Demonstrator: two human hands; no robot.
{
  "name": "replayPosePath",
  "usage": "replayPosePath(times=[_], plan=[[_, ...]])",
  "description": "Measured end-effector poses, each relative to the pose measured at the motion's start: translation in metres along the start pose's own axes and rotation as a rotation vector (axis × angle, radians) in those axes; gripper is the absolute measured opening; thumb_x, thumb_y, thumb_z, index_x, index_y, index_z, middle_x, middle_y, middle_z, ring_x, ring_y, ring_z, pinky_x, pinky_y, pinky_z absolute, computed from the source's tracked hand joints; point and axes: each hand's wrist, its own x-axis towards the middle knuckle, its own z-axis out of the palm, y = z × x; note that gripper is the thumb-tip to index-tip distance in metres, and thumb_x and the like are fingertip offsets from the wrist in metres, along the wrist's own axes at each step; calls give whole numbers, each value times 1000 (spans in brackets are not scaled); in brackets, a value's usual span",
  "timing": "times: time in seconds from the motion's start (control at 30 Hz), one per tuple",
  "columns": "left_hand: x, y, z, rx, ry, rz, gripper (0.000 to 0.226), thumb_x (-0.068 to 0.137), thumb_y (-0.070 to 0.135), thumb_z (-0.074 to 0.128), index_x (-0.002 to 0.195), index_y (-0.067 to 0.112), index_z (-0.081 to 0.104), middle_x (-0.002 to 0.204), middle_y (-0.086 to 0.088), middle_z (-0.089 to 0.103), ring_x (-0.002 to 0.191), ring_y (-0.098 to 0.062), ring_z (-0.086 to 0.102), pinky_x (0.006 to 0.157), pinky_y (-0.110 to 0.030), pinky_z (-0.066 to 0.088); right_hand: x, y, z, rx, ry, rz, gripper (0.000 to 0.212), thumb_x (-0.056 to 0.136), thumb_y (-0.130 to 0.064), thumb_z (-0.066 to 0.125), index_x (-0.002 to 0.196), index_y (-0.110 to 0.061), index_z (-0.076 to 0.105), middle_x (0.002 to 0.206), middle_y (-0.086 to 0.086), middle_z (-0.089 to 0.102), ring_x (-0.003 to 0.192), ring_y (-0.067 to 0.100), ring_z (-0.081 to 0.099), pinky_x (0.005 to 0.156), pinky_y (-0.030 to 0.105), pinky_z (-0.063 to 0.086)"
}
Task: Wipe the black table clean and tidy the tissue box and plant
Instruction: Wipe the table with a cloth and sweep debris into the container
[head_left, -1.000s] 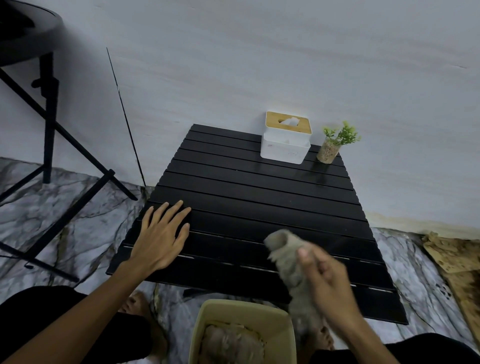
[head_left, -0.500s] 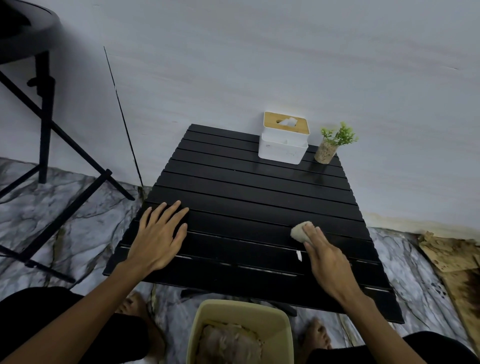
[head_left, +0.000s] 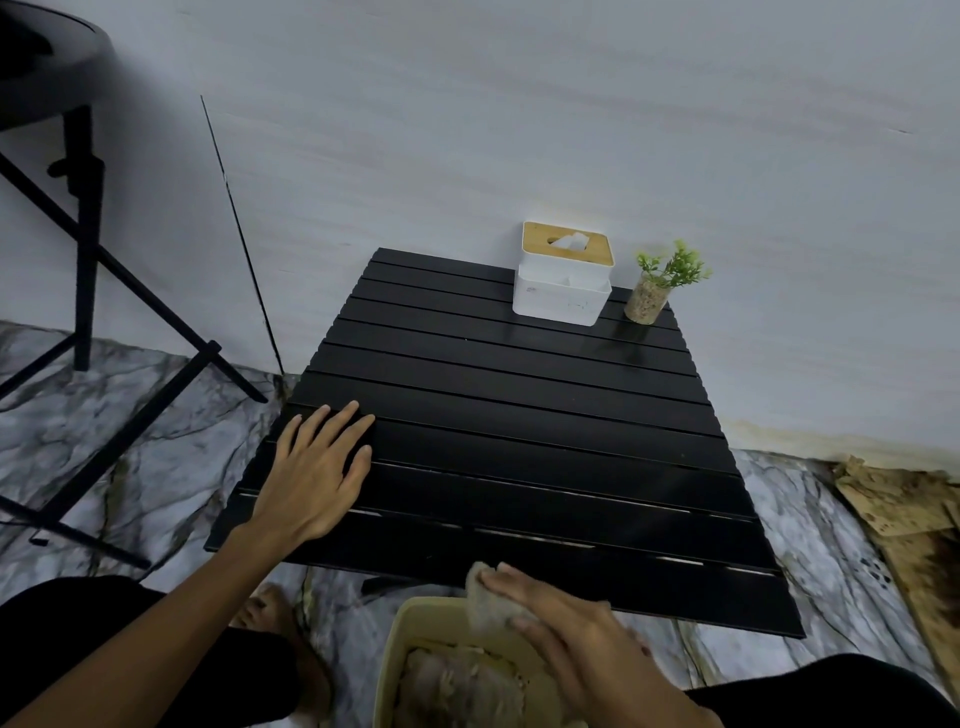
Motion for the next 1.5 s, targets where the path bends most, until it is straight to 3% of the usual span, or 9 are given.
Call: replayPosePath(times=[0.13, 0.27, 0.43, 0.6, 0.93, 1.03, 1.17, 1.3, 1.5], plan=[[-1, 0, 0, 4, -1, -1, 59, 97, 52, 16, 146, 28, 40, 157, 4, 32, 147, -21, 21, 120, -44, 8, -5, -2, -19, 257, 399, 89, 36, 105, -21, 50, 133, -39, 63, 114, -14, 74, 108, 6, 68, 91, 27, 55], [0, 1, 0, -2, 0, 2, 59, 97, 51, 18, 145, 27, 41, 156, 3, 33, 146, -22, 22, 120, -44, 8, 13, 51, -71, 66, 777, 393, 28, 106, -31, 45, 127, -25, 63, 71, 7, 67, 55, 16, 69, 50, 37, 57], [0, 1, -1, 7, -3, -2, 60, 97, 52, 16, 145, 27, 42, 156, 4, 33, 146, -22, 23, 120, -44, 8, 70, 116, -93, -268, 853, 696, 38, 109, -30, 37, 138, -10, 51, 127, 27, 62, 111, 47, 61, 86, 52, 50], [1, 0, -2, -3, -5, -6, 60, 96, 52, 16, 145, 28, 42, 156, 5, 33, 146, -21, 23, 120, -44, 6, 164, 89, -61, -329, 765, 646, 33, 106, -16, 35, 132, -6, 52, 136, 26, 55, 113, 42, 62, 86, 49, 51], [8, -16, -11, -25, 52, -118, 65, 94, 52, 17, 143, 22, 45, 153, 3, 38, 145, -21, 26, 119, -45, 11, 228, 22, 14, -469, 121, -136, 51, 106, -9, 46, 155, -20, 37, 162, 1, 36, 154, 20, 21, 121, 38, 26], [9, -27, -13, -4, 52, -122, 64, 94, 52, 19, 142, 21, 48, 152, 2, 40, 143, -24, 29, 117, -46, 12, 194, 49, -13, -426, 195, -73, 60, 91, 5, 59, 141, -29, 55, 146, -6, 54, 140, 12, 43, 116, 30, 37], [6, -37, -14, -8, 35, -106, 63, 94, 50, 20, 142, 19, 47, 153, 0, 38, 143, -25, 28, 116, -46, 17, 159, 102, -83, -413, 587, 405, 22, 98, -42, 50, 114, -37, 64, 111, 0, 68, 88, 21, 65, 73, 45, 61], [5, -39, -13, -56, 18, -88, 65, 95, 51, 20, 145, 17, 43, 156, -1, 34, 146, -24, 22, 118, -40, 20, 180, 150, -116, -398, 774, 707, 37, 91, -2, 53, 128, -2, 53, 127, 23, 60, 121, 46, 47, 97, 60, 46], [4, -40, -14, -47, 18, -80, 68, 94, 54, 15, 148, 19, 36, 158, 3, 27, 149, -19, 12, 118, -28, 7, 288, 82, -51, -337, 658, 490, 38, 97, -1, 49, 135, 2, 50, 138, 25, 54, 137, 42, 39, 109, 55, 43]])
